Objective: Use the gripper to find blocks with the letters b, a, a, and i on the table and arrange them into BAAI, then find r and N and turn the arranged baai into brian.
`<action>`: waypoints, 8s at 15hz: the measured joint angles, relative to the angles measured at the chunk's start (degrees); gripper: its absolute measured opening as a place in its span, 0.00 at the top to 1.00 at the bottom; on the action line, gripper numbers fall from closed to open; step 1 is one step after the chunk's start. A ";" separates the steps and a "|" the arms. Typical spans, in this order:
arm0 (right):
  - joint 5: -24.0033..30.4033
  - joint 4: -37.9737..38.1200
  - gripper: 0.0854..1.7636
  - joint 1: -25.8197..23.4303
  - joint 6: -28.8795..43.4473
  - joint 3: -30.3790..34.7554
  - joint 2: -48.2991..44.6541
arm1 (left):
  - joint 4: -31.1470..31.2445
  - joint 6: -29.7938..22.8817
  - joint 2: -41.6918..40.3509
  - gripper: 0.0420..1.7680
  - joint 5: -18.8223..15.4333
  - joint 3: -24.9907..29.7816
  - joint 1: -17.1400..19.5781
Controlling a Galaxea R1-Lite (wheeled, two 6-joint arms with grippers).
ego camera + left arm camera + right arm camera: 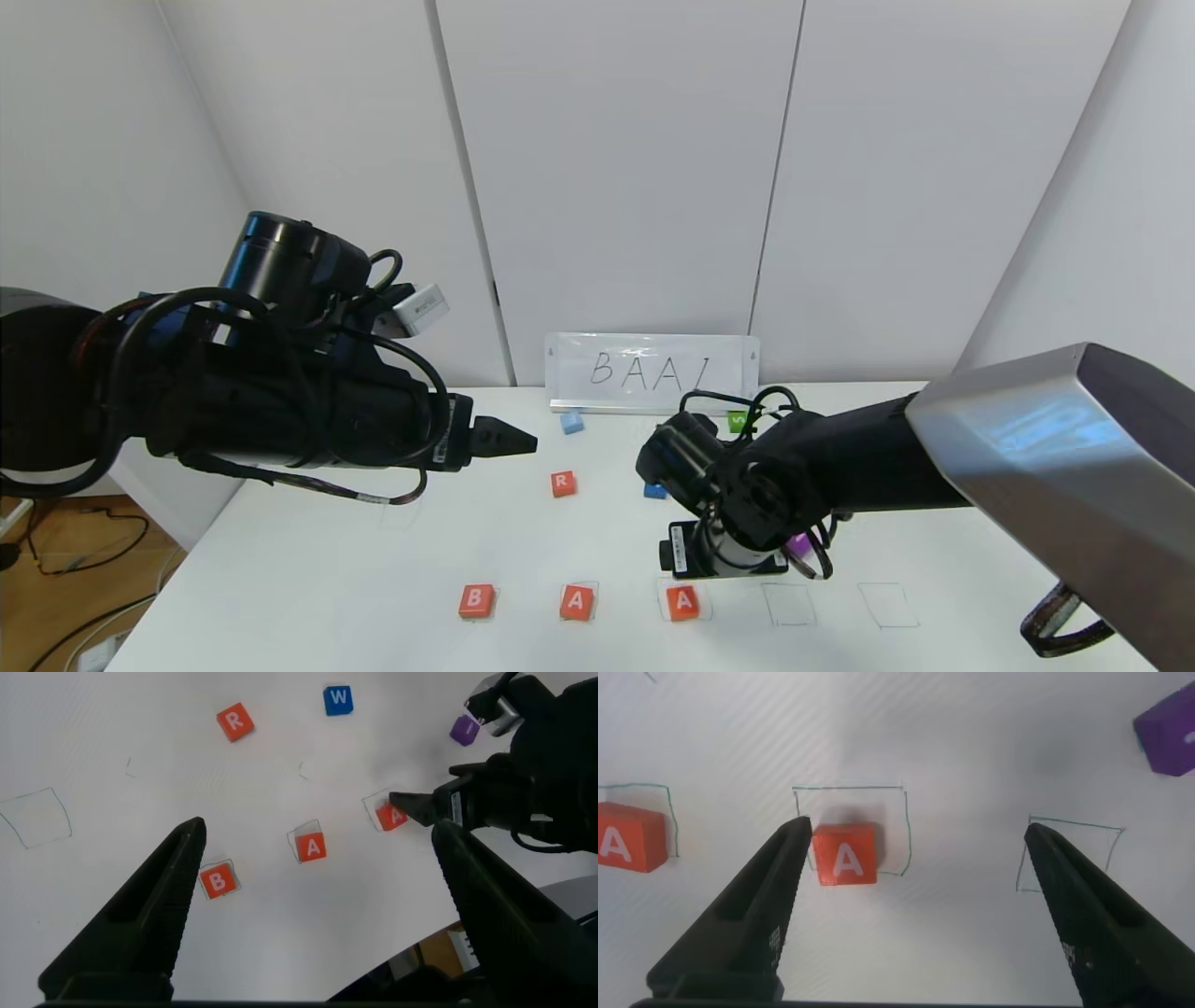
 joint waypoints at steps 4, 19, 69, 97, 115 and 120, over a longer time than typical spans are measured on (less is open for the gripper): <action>0.02 2.62 0.05 -1.96 5.42 -0.37 -0.94 | 0.00 -0.02 -0.07 0.03 0.00 0.06 0.00; 0.57 13.37 0.04 -9.76 27.81 -5.27 -1.77 | 0.00 -0.10 0.00 0.03 -0.09 0.16 -0.16; 2.93 17.41 0.13 -16.52 28.90 -14.42 8.64 | 0.00 -0.10 1.00 0.03 -0.01 0.16 -0.21; 2.38 18.91 0.73 -14.20 20.99 -11.61 5.12 | 0.00 -0.05 0.74 0.03 0.07 0.05 -0.11; 6.11 -3.71 0.73 -11.03 -6.75 15.15 -6.31 | 0.00 -0.10 0.66 0.03 -0.01 0.06 -0.11; 6.73 -4.68 0.73 -11.06 -8.18 16.42 -6.45 | 0.02 -0.07 0.77 0.03 0.00 0.06 -0.11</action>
